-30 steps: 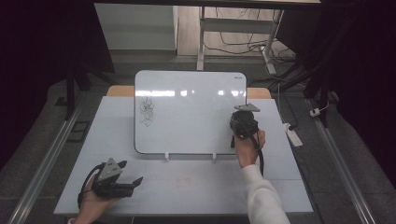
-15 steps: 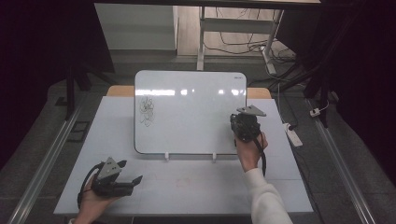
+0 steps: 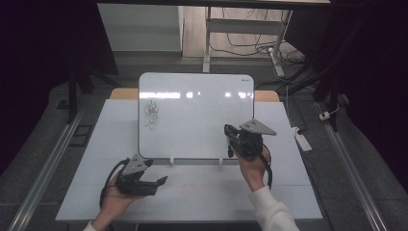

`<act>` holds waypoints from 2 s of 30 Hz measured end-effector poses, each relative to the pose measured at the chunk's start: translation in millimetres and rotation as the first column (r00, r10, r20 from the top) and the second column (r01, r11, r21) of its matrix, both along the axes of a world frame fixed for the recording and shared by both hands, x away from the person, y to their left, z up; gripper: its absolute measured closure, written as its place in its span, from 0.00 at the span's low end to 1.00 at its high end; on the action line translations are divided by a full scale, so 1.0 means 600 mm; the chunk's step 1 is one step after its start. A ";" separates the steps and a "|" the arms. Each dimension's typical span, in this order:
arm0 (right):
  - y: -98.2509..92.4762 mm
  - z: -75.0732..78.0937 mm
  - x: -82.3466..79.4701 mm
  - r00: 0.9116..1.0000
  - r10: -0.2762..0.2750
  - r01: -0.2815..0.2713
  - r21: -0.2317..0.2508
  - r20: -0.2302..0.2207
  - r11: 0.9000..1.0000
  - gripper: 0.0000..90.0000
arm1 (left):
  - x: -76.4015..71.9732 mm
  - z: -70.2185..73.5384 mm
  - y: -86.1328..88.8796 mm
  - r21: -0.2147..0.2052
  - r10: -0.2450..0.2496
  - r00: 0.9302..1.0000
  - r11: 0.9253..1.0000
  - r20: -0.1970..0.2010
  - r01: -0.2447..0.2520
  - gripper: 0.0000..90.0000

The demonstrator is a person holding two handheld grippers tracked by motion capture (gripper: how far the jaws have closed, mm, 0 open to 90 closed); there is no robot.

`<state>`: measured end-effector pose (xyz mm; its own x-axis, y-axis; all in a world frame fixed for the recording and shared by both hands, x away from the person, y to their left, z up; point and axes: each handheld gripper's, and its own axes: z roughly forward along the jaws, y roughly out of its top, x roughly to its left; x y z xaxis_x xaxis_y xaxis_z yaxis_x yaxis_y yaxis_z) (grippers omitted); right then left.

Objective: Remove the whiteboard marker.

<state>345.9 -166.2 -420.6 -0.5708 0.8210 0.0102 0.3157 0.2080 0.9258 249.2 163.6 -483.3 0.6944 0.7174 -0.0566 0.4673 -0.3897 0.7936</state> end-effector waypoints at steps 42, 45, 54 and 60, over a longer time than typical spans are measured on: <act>0.104 0.001 -0.086 0.954 0.292 -0.292 -0.006 0.065 0.956 0.90 | 0.094 0.005 -0.141 -0.267 -0.246 0.959 0.942 -0.141 0.203 0.85; 0.104 0.000 -0.085 0.953 0.297 -0.297 -0.004 0.057 0.955 0.90 | 0.095 0.003 -0.141 -0.263 -0.240 0.960 0.945 -0.147 0.196 0.86; 0.085 0.010 -0.079 0.942 0.328 -0.331 0.029 0.069 0.943 0.69 | 0.091 0.006 -0.126 -0.272 -0.209 0.973 0.946 -0.093 0.177 0.87; 0.008 0.009 -0.082 0.945 0.319 -0.320 -0.004 0.077 0.948 0.56 | 0.088 0.021 -0.085 -0.305 -0.169 0.985 0.940 -0.026 0.153 0.87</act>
<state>296.5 -161.5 -415.4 -0.8024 0.5956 -0.0372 0.1630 0.2786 0.9465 302.1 112.6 -470.5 0.7896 0.5404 -0.2906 0.4613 -0.2104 0.8620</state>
